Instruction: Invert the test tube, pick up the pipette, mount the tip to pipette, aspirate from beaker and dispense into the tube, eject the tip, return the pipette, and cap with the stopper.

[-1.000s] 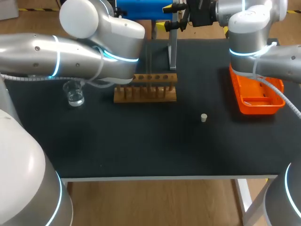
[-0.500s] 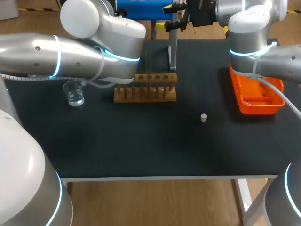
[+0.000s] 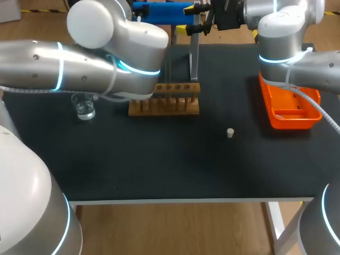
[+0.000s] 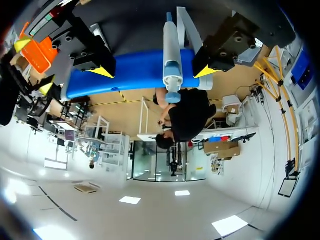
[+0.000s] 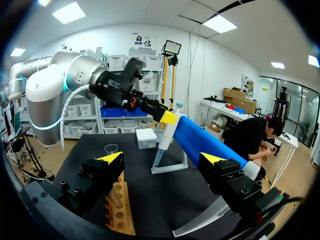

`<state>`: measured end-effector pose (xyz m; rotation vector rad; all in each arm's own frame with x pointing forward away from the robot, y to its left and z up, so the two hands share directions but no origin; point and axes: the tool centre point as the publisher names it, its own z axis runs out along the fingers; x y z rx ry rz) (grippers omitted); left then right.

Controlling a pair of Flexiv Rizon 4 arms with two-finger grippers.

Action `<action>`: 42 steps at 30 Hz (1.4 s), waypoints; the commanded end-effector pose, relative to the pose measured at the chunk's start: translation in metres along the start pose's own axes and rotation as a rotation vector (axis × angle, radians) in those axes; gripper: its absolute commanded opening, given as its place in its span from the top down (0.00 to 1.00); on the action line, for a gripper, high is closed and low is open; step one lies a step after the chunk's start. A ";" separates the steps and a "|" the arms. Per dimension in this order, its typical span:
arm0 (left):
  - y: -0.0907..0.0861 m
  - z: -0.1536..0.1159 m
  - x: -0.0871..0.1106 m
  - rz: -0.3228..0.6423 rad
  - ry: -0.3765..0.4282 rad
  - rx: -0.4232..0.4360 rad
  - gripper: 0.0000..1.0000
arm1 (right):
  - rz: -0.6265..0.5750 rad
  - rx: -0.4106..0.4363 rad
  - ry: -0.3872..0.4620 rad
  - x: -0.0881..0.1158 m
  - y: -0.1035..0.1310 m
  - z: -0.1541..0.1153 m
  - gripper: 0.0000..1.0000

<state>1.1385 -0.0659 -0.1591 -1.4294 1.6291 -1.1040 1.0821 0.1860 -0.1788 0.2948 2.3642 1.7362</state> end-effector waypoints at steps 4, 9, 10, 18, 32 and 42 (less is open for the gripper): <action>-0.003 -0.052 -0.006 0.035 0.139 0.070 0.00 | 0.000 0.003 0.000 0.000 0.001 0.000 0.00; -0.011 -0.074 -0.003 0.136 0.330 0.124 0.00 | 0.000 0.003 0.000 0.000 0.001 0.000 0.00; -0.012 -0.078 -0.002 0.154 0.380 0.138 0.00 | 0.000 0.003 0.000 0.000 0.001 0.000 0.00; -0.012 -0.103 0.015 0.333 0.777 0.155 0.00 | 0.000 0.003 0.000 0.000 0.001 0.000 0.00; 0.006 -0.114 0.047 0.492 1.146 0.077 0.00 | 0.000 0.003 0.000 0.000 0.001 0.000 0.00; 0.029 -0.116 0.065 0.520 1.261 0.020 0.00 | 0.000 0.003 0.000 0.000 0.001 0.000 0.00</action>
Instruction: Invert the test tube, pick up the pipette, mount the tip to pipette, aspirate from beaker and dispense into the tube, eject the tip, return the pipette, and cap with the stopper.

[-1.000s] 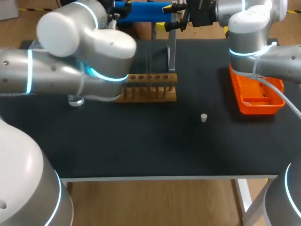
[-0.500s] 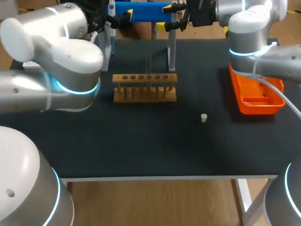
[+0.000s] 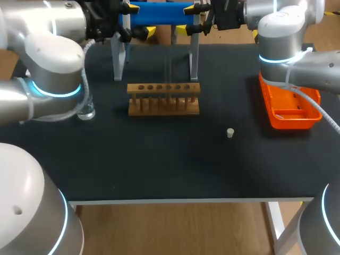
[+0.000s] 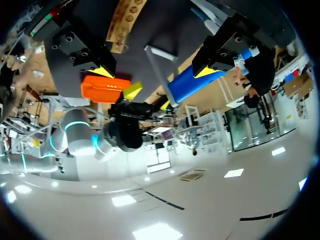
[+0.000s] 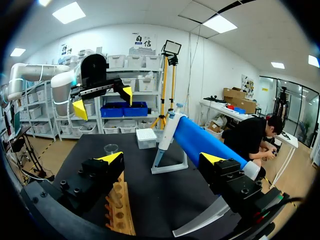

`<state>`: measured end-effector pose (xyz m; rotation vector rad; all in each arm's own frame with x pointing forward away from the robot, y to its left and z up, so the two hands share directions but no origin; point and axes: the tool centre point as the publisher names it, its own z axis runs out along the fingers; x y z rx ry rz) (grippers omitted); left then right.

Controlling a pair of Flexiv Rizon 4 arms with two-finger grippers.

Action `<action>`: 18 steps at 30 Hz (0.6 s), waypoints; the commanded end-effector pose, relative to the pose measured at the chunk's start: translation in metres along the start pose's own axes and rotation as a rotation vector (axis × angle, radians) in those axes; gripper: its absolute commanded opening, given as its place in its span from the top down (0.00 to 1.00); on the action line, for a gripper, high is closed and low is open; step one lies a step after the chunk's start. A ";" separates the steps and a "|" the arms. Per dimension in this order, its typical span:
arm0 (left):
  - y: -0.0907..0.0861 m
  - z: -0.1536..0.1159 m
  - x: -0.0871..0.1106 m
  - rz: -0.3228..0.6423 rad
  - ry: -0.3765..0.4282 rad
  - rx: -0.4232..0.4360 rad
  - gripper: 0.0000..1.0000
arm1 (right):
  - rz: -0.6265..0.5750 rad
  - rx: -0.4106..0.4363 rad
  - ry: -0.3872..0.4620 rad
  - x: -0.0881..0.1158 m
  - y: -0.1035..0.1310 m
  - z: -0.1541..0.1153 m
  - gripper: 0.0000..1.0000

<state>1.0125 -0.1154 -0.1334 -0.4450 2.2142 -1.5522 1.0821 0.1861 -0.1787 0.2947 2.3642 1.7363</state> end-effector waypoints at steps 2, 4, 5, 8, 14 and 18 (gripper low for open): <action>0.008 0.000 0.003 0.002 0.485 -0.008 0.00 | 0.000 0.003 0.000 0.000 0.001 -0.001 0.00; 0.011 0.002 0.008 0.002 0.500 -0.013 0.00 | 0.000 0.003 0.000 0.000 0.001 -0.001 0.00; 0.013 0.003 0.010 0.001 0.504 -0.016 0.00 | 0.000 0.003 0.000 0.000 0.001 -0.001 0.00; 0.017 0.007 0.015 0.002 0.516 -0.024 0.00 | 0.000 0.003 0.000 0.000 0.001 -0.001 0.00; 0.026 0.013 0.024 0.002 0.509 -0.045 0.00 | 0.000 0.003 0.000 0.000 0.001 -0.001 0.00; 0.029 0.017 0.031 0.011 0.461 -0.051 0.00 | 0.000 0.003 0.000 0.000 0.001 -0.001 0.00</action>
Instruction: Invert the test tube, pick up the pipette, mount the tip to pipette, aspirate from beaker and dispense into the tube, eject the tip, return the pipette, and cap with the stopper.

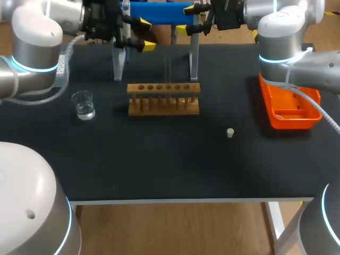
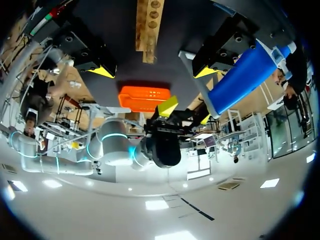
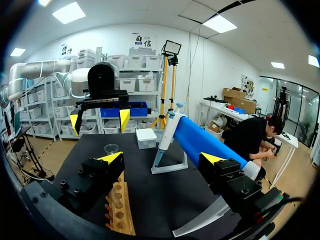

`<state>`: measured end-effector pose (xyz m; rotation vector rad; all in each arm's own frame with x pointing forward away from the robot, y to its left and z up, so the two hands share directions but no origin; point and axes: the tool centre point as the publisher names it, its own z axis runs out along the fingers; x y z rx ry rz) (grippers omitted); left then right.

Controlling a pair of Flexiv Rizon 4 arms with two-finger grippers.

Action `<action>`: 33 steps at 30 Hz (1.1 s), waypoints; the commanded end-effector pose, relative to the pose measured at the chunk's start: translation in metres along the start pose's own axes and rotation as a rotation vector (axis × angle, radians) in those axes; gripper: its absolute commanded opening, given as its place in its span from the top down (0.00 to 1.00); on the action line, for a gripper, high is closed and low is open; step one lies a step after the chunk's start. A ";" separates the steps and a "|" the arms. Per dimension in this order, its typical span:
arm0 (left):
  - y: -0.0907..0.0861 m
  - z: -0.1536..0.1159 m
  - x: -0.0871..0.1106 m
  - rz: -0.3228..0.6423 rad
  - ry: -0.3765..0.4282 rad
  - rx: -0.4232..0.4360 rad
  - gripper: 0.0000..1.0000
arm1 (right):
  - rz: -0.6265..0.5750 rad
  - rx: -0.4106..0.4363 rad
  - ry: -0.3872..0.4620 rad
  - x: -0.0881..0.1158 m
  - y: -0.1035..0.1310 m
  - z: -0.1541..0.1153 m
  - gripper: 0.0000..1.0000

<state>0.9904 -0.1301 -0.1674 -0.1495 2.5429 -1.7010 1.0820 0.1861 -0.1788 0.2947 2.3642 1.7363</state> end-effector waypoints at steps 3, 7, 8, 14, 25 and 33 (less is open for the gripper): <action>0.006 0.011 0.000 0.000 0.018 -0.024 0.00 | 0.000 0.003 0.000 0.000 0.001 -0.001 0.00; 0.013 0.016 0.000 -0.007 -0.036 -0.047 0.00 | 0.000 0.003 0.000 0.000 0.001 -0.001 0.00; 0.013 0.017 0.000 -0.007 -0.048 -0.046 0.00 | 0.000 0.003 0.000 0.000 0.001 -0.001 0.00; 0.019 0.027 0.004 -0.010 -0.062 -0.051 0.00 | 0.000 0.003 0.000 0.000 0.001 -0.001 0.00; 0.038 0.045 0.007 -0.034 -0.071 -0.084 0.00 | 0.000 0.003 0.000 0.000 0.001 -0.001 0.00; 0.050 0.055 -0.001 -0.037 -0.062 -0.101 0.00 | 0.000 0.003 0.000 0.000 0.001 -0.001 0.00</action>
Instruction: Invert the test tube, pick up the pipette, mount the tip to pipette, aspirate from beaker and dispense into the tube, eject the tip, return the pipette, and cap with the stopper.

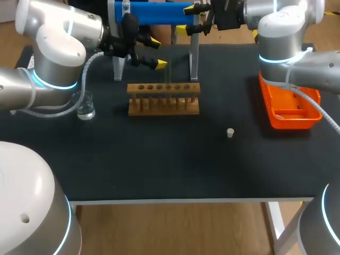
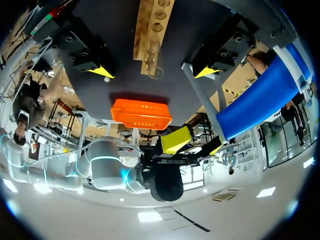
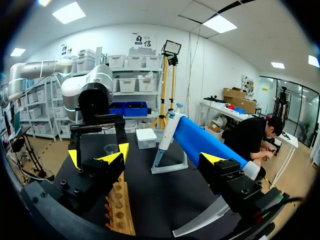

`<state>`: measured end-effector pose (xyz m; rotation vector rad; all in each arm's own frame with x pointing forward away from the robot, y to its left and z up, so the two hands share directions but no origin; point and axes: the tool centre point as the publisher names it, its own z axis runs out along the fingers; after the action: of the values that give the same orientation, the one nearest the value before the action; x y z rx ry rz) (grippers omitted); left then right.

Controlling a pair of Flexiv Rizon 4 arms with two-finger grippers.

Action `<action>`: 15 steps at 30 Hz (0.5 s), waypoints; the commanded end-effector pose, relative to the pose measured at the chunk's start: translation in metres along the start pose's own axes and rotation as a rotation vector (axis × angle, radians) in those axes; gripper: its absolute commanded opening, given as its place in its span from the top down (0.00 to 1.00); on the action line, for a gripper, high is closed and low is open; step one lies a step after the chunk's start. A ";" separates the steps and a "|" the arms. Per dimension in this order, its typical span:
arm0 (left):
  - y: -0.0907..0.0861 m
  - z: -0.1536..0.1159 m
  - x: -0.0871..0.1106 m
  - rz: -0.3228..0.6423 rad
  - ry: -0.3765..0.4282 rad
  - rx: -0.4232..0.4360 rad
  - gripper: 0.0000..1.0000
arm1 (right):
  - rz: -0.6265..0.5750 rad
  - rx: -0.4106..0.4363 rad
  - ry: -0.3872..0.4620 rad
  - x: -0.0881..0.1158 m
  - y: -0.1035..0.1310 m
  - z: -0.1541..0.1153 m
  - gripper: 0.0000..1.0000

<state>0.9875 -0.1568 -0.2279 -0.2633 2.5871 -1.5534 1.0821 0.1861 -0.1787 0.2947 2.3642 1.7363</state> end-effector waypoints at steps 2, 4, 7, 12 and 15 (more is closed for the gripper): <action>0.004 0.012 -0.010 0.008 0.015 -0.007 0.00 | 0.000 0.003 0.000 0.000 0.001 -0.001 0.00; 0.005 0.015 -0.011 0.012 0.018 -0.008 0.00 | 0.000 0.003 0.000 0.000 0.001 -0.001 0.00; 0.009 0.021 -0.013 0.019 0.036 -0.025 0.00 | 0.000 0.003 0.000 0.000 0.001 -0.001 0.00; 0.013 0.030 -0.013 0.029 0.045 -0.041 0.00 | 0.000 0.003 0.000 0.000 0.001 -0.001 0.00; 0.016 0.035 -0.013 0.029 0.049 -0.047 0.00 | 0.000 0.003 0.000 0.000 0.001 -0.001 0.00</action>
<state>0.9999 -0.1723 -0.2532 -0.1956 2.6470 -1.5089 1.0821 0.1861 -0.1787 0.2947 2.3642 1.7363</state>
